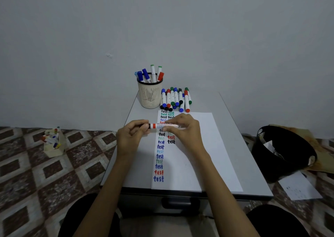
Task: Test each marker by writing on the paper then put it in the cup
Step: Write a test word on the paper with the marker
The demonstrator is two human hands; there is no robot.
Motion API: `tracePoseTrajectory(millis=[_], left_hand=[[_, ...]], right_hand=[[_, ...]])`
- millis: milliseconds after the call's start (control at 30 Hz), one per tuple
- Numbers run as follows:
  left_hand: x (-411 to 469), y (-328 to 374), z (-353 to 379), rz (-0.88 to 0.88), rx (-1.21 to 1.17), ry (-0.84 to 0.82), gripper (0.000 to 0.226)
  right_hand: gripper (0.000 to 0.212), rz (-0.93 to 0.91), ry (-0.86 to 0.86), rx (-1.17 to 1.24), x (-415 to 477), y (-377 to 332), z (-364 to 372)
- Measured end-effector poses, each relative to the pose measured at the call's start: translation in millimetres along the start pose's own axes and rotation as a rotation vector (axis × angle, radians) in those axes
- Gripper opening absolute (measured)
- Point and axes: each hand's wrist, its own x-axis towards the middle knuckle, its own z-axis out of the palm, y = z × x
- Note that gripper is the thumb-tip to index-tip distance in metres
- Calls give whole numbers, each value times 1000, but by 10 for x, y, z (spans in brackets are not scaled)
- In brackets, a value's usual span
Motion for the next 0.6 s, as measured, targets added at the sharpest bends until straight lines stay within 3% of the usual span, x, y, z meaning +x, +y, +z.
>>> tracePoseTrajectory(millis=[100, 233, 300, 433, 600], left_hand=[[-3, 0, 8, -5, -7, 9, 17], [-19, 29, 29, 5, -20, -25, 30], [-20, 6, 23, 6, 55, -35, 41], [-25, -131, 28, 18, 347, -150, 38], [-6, -237, 71, 93, 687, -315, 51]], right_hand=[[25, -222, -99, -400, 101, -68, -21], [23, -341, -314, -568, 223, -193, 38], [22, -290, -324, -619, 380, -238, 33], [17, -126, -87, -379, 880, -456, -51], [59, -158, 260, -14, 1534, -727, 15]])
